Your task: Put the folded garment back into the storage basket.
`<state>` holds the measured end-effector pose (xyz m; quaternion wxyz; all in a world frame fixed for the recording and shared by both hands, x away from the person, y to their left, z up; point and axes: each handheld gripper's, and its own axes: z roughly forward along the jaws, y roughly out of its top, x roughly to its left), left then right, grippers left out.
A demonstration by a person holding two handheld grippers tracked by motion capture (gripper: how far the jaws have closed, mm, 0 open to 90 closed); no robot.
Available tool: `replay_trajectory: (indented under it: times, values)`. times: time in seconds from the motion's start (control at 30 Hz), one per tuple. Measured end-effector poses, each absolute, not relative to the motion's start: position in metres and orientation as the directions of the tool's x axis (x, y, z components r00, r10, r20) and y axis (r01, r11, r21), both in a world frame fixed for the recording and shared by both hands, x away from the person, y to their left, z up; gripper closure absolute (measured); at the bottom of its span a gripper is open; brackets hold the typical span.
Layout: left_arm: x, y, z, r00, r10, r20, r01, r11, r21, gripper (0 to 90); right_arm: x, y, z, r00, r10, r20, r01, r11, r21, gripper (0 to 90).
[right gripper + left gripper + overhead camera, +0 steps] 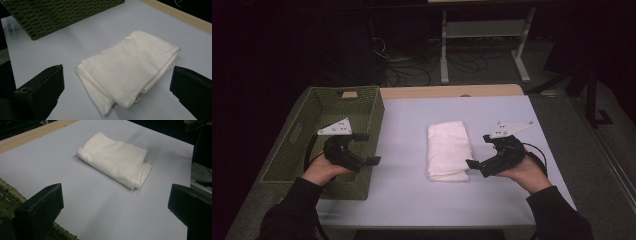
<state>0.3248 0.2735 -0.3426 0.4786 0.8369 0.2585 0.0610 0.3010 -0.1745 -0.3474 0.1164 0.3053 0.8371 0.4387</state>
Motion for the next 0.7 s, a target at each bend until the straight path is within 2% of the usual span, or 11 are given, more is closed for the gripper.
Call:
replay_trajectory:
  times: [0.7]
  values:
    - [0.3249,0.2648,-0.3395,0.855,0.496,-0.152,0.381,-0.404,0.831,0.0,0.2993,-0.1823,-0.3524,-0.774,0.626,0.091,0.433,0.42,0.798,0.0]
